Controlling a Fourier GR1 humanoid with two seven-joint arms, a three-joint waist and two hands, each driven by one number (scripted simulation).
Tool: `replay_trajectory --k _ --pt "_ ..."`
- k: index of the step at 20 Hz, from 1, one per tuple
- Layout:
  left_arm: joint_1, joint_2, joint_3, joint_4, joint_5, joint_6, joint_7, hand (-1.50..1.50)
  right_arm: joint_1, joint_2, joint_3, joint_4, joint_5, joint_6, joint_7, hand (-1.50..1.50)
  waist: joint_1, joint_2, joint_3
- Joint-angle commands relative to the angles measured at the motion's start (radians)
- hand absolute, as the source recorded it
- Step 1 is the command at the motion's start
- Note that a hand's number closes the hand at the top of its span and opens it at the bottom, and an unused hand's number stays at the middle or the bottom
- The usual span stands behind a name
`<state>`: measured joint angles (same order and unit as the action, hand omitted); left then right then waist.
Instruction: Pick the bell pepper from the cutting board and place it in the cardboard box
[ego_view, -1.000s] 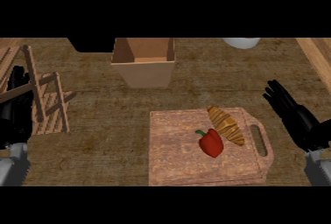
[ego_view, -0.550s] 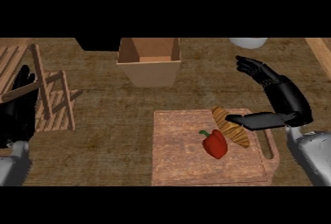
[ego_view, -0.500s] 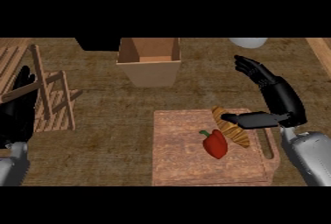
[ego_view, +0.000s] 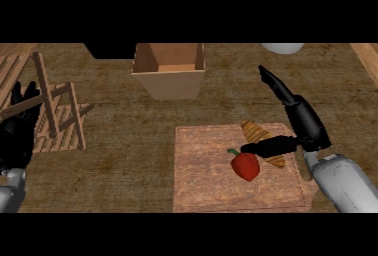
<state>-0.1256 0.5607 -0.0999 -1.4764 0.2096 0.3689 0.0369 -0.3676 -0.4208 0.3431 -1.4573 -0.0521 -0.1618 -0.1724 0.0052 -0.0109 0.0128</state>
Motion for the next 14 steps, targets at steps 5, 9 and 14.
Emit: replay_trajectory --k 5,9,14 --pt "0.074 -0.054 -0.116 -0.004 -0.046 -0.035 0.003 0.0 -0.094 -0.284 0.128 -0.056 0.186 0.23 0.187 -1.5 -0.015 0.004 -0.018" --pt "0.077 -0.042 -0.102 0.006 -0.036 -0.062 -0.003 0.0 -0.161 -0.36 0.213 -0.097 0.215 0.407 0.325 -1.5 -0.009 0.003 -0.02" --pt "0.071 -0.079 -0.135 -0.016 -0.072 -0.036 0.014 0.0 -0.192 -0.308 0.299 -0.178 0.209 0.523 0.502 -1.5 -0.008 0.006 -0.016"
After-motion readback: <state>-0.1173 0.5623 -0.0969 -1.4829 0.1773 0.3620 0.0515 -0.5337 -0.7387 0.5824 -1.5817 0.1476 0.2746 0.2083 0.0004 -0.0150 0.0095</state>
